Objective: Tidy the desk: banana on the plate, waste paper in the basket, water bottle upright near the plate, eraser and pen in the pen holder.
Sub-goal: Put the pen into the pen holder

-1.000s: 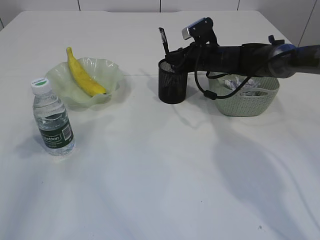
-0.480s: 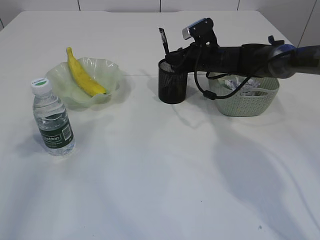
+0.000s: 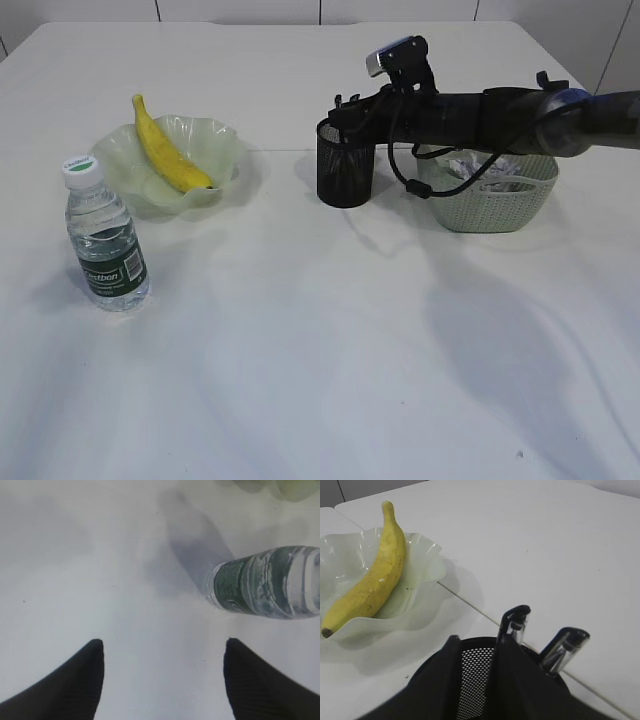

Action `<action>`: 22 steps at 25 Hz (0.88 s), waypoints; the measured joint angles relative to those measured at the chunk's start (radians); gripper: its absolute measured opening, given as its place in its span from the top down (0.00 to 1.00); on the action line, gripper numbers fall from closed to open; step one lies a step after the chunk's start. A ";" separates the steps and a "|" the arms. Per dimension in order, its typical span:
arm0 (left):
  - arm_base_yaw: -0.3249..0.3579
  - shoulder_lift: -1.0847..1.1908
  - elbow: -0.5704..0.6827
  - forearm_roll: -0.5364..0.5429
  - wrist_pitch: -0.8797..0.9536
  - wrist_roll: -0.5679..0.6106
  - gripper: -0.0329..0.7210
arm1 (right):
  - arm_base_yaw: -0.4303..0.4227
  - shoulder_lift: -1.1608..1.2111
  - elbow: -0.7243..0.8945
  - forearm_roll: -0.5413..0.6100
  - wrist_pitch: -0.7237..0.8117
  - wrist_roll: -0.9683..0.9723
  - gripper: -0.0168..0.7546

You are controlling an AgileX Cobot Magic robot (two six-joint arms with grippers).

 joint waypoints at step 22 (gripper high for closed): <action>0.000 0.000 0.000 0.001 0.049 0.000 0.26 | 0.000 -0.319 0.000 -0.857 0.045 0.925 0.70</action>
